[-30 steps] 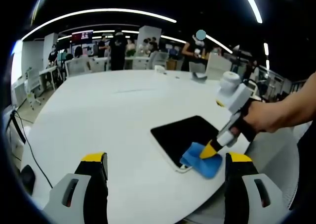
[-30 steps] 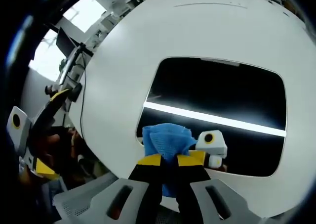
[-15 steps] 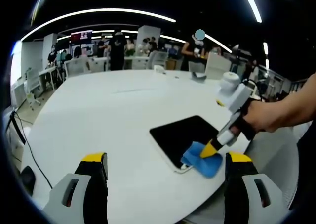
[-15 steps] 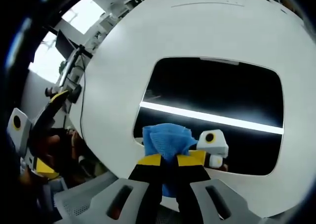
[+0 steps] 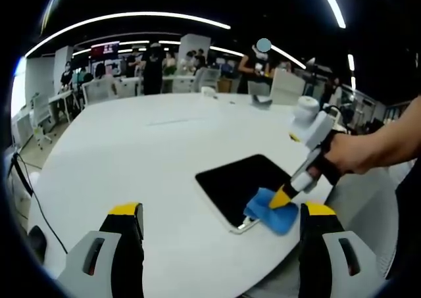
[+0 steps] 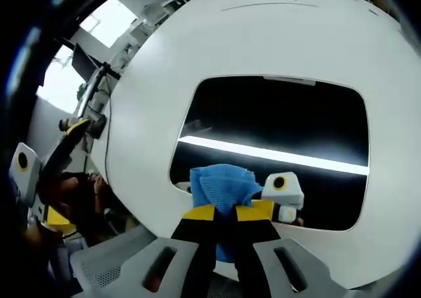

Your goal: Wipe the mirror surface with the cleaning cloth until all visible marks leave the cleaned area.

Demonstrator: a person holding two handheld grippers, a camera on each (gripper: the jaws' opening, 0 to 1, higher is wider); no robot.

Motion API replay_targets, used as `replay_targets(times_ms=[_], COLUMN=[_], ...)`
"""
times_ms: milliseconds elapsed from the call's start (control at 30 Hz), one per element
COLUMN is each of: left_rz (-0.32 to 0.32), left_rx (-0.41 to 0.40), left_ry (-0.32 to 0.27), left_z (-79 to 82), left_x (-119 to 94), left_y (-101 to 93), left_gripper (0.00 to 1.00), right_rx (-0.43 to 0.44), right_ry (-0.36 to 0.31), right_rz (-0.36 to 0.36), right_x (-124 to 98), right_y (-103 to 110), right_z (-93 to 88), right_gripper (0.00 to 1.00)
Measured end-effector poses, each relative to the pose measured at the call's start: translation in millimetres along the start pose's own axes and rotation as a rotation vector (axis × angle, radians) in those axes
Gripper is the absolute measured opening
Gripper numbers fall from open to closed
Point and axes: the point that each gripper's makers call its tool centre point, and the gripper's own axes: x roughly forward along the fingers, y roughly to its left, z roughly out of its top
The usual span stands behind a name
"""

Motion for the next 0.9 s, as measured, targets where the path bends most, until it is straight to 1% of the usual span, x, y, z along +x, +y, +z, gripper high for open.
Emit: replay_targets(times_ms=[567,900], left_rz=[0.003,0.001], left_rx=[0.0,0.002], left_ry=[0.0,-0.002], left_z=[1.6,2.7], left_x=[0,2], left_y=[0.1,-1.7], left_gripper=[0.99,0.99], right_rx=[0.013,0.014], right_ry=[-0.001,-0.002], right_rz=[-0.009,-0.009], right_x=[-9,-9], right_y=[-12,-12], right_z=[-3.9,-3.9], right_gripper=[0.04,0.04])
